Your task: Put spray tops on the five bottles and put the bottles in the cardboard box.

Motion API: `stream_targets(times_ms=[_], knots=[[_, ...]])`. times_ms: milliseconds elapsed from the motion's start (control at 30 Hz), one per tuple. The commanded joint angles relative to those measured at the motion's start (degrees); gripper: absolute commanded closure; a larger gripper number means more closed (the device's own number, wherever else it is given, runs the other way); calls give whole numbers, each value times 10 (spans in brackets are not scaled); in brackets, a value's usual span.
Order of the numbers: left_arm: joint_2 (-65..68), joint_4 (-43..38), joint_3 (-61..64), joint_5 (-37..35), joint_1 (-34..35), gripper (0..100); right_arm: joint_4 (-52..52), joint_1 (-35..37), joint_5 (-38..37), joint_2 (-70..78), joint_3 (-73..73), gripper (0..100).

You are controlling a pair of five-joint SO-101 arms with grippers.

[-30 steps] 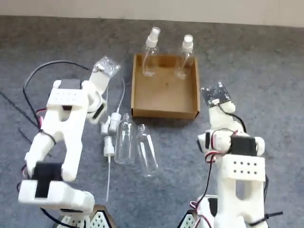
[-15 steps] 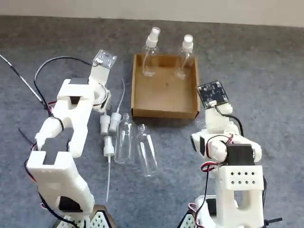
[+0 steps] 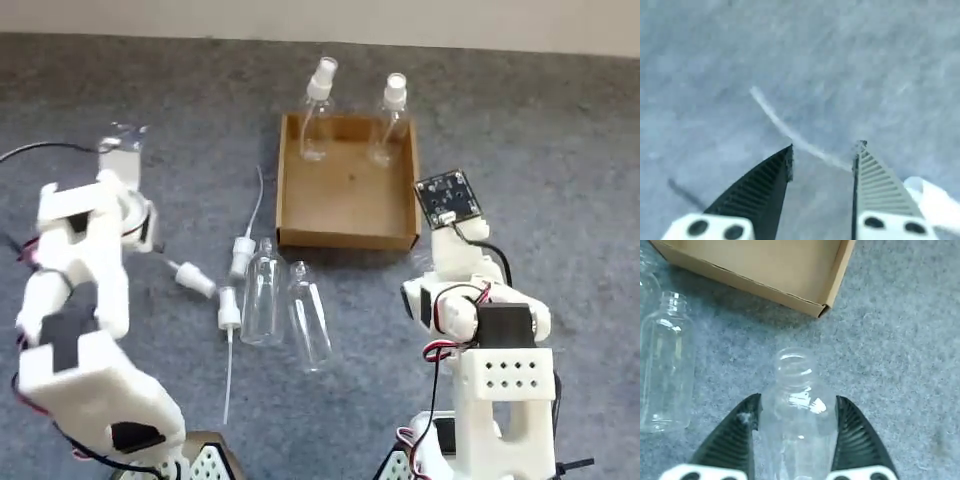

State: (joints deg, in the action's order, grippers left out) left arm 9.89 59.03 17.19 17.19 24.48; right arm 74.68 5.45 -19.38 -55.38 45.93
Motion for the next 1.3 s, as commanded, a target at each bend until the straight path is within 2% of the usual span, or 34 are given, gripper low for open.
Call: stream_targets(times_ms=[0,167,267,400,500,667,833,967,1133,1267], knots=[[-137,11,72,53,52,818,4,3,7,-15,-2,995],[-310,30,158,142,58,816,6,4,7,-15,-2,995],[-388,86,161,213,0,815,6,4,7,-15,-2,995],[-402,162,159,331,-102,814,6,4,7,-15,-2,995],[-377,172,158,339,-153,814,6,4,7,-14,-2,995],[-266,171,103,348,-187,813,6,4,7,-14,-2,995],[-145,194,18,509,-190,813,7,4,6,-14,-2,995],[-72,228,-36,599,-191,813,7,4,5,-14,-2,995],[-13,230,-55,656,-190,813,7,4,4,-14,-2,995],[13,226,-55,663,-189,814,7,4,4,-14,-2,995]])
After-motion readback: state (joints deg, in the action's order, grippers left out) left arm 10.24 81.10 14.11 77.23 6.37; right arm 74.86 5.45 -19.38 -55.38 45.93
